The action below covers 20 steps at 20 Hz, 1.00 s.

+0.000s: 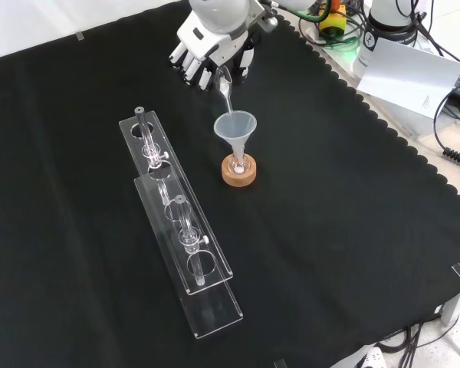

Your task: Pour all the NaCl from the weighing funnel into the round-bottom flask.

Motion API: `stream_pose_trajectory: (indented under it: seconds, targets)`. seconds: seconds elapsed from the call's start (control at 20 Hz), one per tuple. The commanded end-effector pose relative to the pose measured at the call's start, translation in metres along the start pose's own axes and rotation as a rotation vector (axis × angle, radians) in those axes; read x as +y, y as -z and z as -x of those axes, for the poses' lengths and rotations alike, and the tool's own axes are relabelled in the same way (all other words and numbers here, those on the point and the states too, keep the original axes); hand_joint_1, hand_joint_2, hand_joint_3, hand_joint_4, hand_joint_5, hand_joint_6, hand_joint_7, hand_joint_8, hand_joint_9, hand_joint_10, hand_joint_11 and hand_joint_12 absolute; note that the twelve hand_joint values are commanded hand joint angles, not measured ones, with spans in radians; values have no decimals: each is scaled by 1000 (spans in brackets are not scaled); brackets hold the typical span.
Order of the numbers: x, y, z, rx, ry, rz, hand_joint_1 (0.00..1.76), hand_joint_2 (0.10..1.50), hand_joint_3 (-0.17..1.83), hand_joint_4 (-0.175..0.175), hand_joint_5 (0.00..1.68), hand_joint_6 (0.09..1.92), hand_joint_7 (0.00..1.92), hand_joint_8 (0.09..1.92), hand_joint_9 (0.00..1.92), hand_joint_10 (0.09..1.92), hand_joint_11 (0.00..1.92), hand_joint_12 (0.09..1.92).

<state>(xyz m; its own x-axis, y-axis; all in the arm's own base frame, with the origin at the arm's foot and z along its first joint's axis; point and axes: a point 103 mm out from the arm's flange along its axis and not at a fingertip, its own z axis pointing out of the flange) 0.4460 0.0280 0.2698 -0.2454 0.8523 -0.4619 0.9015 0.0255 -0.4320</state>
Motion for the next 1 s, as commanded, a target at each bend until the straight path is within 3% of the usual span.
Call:
stream_pose_trajectory:
  seconds: [0.05,1.0]
  targets:
    - [0,-1,1,-28,0,-5,1047,805,586,175,1034,1043,582,709,742,585,257,1345]
    - [4,5,-8,-109,10,-12,1045,815,571,175,1029,1045,575,709,737,584,249,1346]
